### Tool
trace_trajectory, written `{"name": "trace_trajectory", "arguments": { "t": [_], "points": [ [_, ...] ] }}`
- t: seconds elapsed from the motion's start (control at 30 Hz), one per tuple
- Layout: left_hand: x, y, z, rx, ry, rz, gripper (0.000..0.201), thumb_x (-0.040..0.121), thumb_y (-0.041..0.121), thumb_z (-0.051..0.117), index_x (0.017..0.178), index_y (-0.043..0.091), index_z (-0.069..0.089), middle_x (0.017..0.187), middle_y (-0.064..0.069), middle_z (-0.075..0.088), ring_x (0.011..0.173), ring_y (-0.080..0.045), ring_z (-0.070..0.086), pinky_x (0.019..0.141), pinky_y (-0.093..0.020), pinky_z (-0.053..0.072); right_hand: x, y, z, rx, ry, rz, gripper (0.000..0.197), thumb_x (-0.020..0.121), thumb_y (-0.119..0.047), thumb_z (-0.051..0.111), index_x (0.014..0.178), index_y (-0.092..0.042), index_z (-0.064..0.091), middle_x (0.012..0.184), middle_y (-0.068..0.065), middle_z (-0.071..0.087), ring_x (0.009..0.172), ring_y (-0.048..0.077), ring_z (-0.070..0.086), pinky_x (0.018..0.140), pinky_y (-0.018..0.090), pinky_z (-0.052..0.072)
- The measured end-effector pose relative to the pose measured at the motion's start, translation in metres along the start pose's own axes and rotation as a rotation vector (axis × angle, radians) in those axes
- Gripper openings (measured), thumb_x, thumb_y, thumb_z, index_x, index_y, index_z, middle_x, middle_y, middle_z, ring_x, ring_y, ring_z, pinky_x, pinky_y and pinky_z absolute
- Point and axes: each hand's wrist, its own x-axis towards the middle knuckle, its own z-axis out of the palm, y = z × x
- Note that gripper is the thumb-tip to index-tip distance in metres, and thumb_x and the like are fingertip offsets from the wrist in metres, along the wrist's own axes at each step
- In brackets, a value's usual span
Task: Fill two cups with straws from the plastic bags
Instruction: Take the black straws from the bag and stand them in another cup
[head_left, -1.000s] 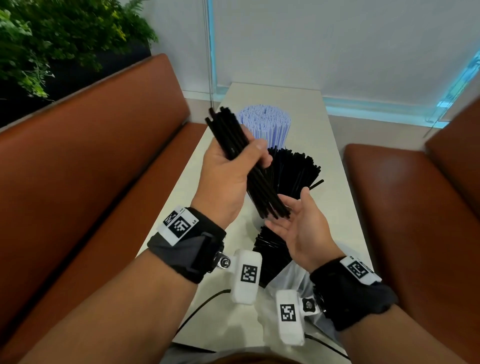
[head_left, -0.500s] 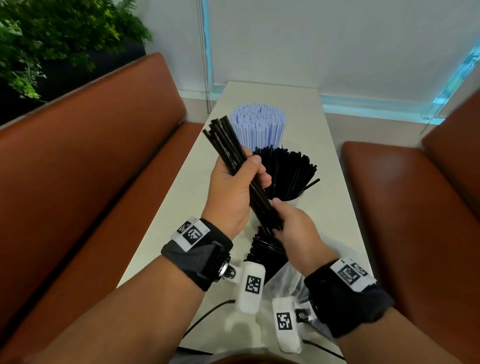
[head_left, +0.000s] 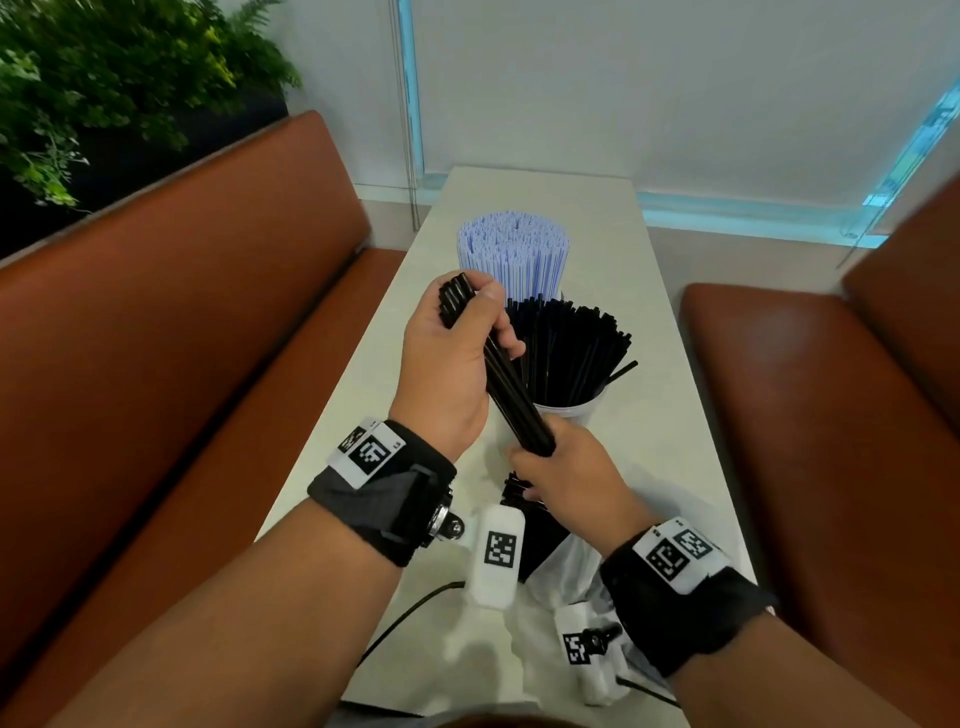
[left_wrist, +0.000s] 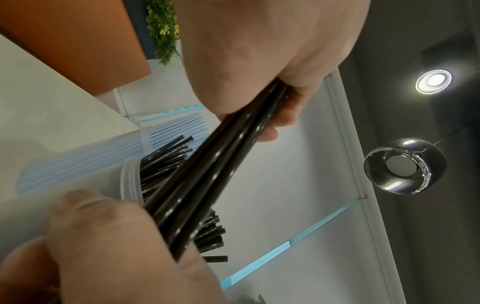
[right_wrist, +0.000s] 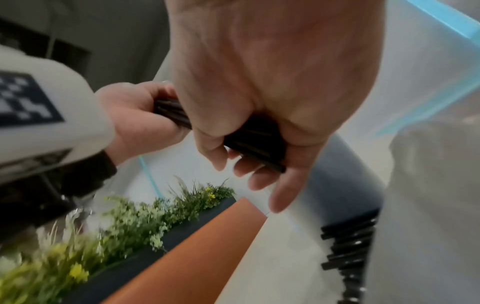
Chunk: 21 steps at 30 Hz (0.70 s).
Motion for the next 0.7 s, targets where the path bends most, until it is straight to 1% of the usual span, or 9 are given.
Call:
{"name": "trace_trajectory", "arguments": {
  "t": [0.13,0.2,0.27,0.33,0.43,0.53,0.6,0.67,0.7],
  "points": [
    [-0.002,-0.003,0.001,0.021,0.021,0.064,0.012,0.093,0.011,0.064,0.095,0.022,0.064,0.069,-0.003,0.056,0.060,-0.019,0.054,0.065,-0.034,0.052,0.001,-0.003,0.000,0.228,0.013,0.099,0.044,0.065,-0.031,0.077,0.103,-0.012,0.069,0.082,0.005,0.069,0.076,0.019,0.068,0.086,0.056,0.057],
    [-0.001,0.000,0.000,0.031,0.033,0.119,0.028,0.093,0.010,0.064,0.111,0.031,0.062,0.071,-0.005,0.058,0.060,-0.020,0.055,0.066,-0.036,0.053,0.000,-0.004,-0.002,0.274,0.032,0.116,0.042,0.068,-0.026,0.081,0.107,-0.014,0.069,0.088,0.008,0.071,0.080,0.019,0.069,0.087,0.054,0.056],
    [0.000,0.001,0.000,0.059,0.041,0.194,0.043,0.094,0.009,0.064,0.122,0.041,0.056,0.075,-0.004,0.062,0.059,-0.022,0.057,0.067,-0.039,0.056,0.002,-0.006,-0.004,0.286,0.043,0.134,0.038,0.073,-0.022,0.082,0.108,-0.014,0.069,0.097,0.018,0.072,0.088,0.026,0.072,0.090,0.054,0.057],
    [0.000,0.002,0.001,0.110,0.054,0.253,0.039,0.093,0.012,0.066,0.118,0.041,0.058,0.082,-0.002,0.064,0.057,-0.022,0.061,0.065,-0.041,0.057,0.003,-0.007,-0.004,0.321,0.022,0.140,0.040,0.073,-0.019,0.081,0.110,-0.009,0.068,0.095,0.022,0.070,0.091,0.032,0.072,0.093,0.057,0.054],
    [0.002,0.000,0.002,0.147,0.056,0.251,0.024,0.093,0.015,0.067,0.103,0.037,0.064,0.082,-0.002,0.065,0.057,-0.022,0.064,0.064,-0.042,0.059,0.003,-0.004,0.001,0.368,-0.010,0.151,0.043,0.076,-0.011,0.080,0.114,0.000,0.064,0.088,0.012,0.063,0.083,0.025,0.065,0.095,0.060,0.052],
    [0.004,-0.004,0.001,0.145,0.051,0.218,0.024,0.094,0.015,0.067,0.100,0.038,0.064,0.078,-0.003,0.065,0.060,-0.023,0.064,0.065,-0.041,0.058,0.004,0.000,0.003,0.297,-0.023,0.138,0.029,0.077,-0.014,0.083,0.103,-0.012,0.070,0.080,0.001,0.068,0.079,0.021,0.069,0.087,0.051,0.059],
    [0.005,-0.008,0.001,0.142,0.037,0.183,0.028,0.095,0.014,0.064,0.105,0.039,0.061,0.075,-0.004,0.063,0.058,-0.023,0.061,0.065,-0.039,0.057,0.005,0.000,0.002,0.239,-0.045,0.118,0.014,0.075,-0.026,0.084,0.083,-0.026,0.072,0.063,-0.008,0.060,0.063,0.013,0.065,0.071,0.042,0.064],
    [0.006,-0.011,0.001,0.116,0.023,0.095,0.030,0.094,0.014,0.064,0.113,0.036,0.058,0.072,-0.005,0.061,0.059,-0.022,0.059,0.067,-0.039,0.055,0.005,0.001,-0.001,0.121,-0.027,0.094,0.018,0.076,-0.035,0.080,0.064,-0.035,0.067,0.051,-0.014,0.052,0.051,0.005,0.057,0.057,0.033,0.060],
    [0.007,-0.012,0.000,0.086,0.005,0.034,0.025,0.093,0.015,0.065,0.113,0.029,0.058,0.071,-0.005,0.060,0.061,-0.021,0.059,0.069,-0.039,0.056,0.007,0.003,-0.003,0.049,0.007,0.093,0.022,0.078,-0.038,0.076,0.060,-0.037,0.064,0.049,-0.014,0.051,0.048,0.005,0.055,0.055,0.034,0.059]
  ]
}}
